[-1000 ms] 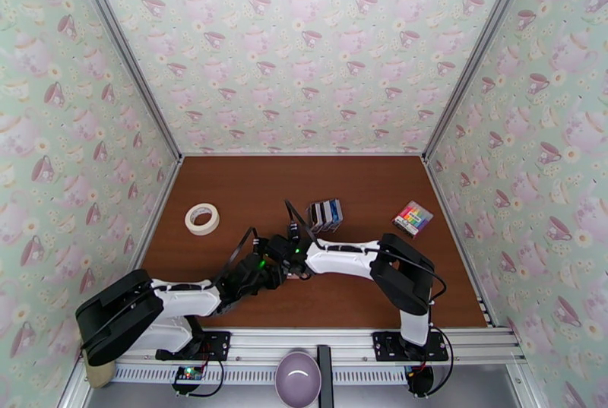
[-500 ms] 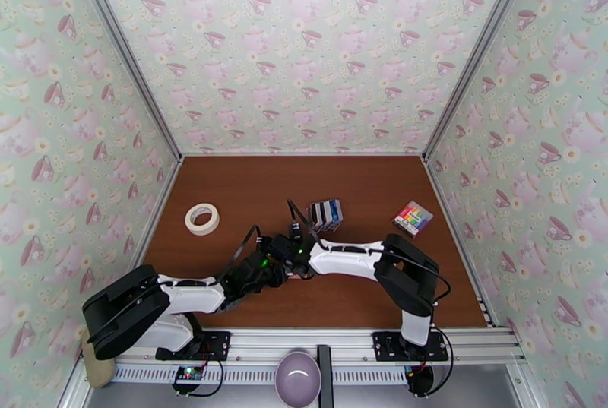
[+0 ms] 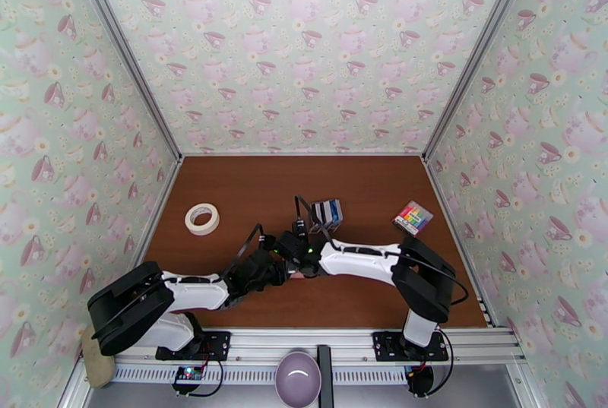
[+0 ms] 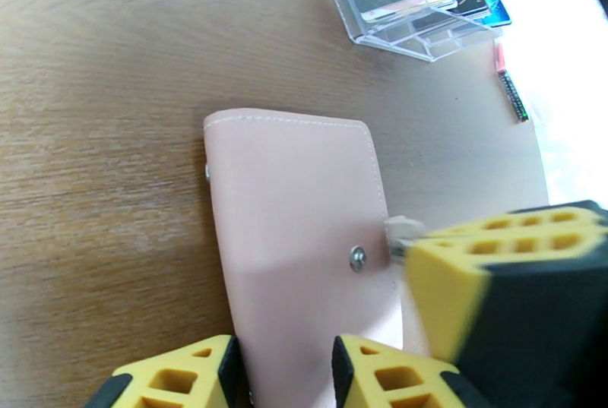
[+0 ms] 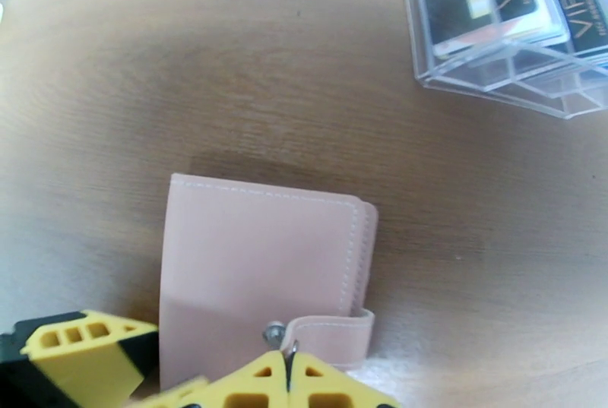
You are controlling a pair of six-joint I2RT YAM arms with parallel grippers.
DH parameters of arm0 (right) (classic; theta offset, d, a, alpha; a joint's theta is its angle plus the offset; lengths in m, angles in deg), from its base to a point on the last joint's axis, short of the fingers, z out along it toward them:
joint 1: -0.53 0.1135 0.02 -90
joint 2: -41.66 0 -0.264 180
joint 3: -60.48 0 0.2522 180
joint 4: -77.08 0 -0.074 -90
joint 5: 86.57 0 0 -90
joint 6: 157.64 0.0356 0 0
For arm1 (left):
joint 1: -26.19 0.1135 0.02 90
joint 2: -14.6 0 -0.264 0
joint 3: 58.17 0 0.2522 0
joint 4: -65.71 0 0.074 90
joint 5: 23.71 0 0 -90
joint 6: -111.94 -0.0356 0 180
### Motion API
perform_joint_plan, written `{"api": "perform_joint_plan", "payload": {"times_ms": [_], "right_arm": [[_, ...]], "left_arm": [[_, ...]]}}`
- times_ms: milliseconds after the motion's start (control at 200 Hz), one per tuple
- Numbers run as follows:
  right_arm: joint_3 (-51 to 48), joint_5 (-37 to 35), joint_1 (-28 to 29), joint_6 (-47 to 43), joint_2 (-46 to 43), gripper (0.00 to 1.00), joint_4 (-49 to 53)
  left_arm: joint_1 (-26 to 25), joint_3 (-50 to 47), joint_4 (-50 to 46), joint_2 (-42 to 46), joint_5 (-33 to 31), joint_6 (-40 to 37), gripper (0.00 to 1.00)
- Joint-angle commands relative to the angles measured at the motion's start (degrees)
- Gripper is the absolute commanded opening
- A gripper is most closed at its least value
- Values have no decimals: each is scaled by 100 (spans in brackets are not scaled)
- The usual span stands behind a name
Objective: Put the credit cards into the card holder
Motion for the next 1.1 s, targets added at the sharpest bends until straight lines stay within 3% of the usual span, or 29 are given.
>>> {"api": "perform_joint_plan", "payload": {"times_ms": [0, 436, 831, 1097], "right_arm": [[-265, 142, -91, -46, -396, 5, -96], [-1614, 387, -605, 116, -1475, 6, -360], [-2116, 409, -747, 316, -1233, 7, -749], [-2199, 334, -805, 302, -1184, 16, -757]], "left_arm": [[-18, 58, -1078, -402, 0, 251, 33], [21, 359, -1300, -770, 100, 250, 23], [-57, 377, -1238, -830, 102, 358, 23], [-67, 387, -1282, -820, 83, 370, 23]]}}
